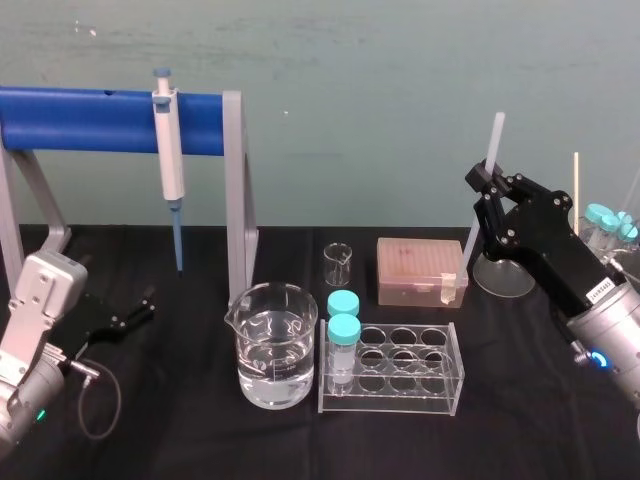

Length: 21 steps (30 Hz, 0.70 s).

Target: Pick up the stirring rod with one hand, then place it down.

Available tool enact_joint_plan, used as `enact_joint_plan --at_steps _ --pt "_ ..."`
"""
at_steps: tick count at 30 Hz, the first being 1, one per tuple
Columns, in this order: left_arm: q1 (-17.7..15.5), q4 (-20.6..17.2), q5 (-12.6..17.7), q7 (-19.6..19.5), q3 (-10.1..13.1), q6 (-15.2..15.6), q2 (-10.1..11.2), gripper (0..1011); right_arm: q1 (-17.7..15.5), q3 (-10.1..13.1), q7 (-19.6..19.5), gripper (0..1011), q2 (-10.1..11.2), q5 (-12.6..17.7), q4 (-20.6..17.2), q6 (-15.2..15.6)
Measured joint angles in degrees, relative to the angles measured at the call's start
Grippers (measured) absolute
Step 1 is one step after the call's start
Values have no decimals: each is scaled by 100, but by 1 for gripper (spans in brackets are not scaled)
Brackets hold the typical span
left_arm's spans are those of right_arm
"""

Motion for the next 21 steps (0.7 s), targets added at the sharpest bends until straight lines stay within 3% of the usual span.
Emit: enact_joint_plan --at_steps 21 --pt "0 0 0 0 0 0 0 1000 -59 37 -77 67 -22 -193 -37 19"
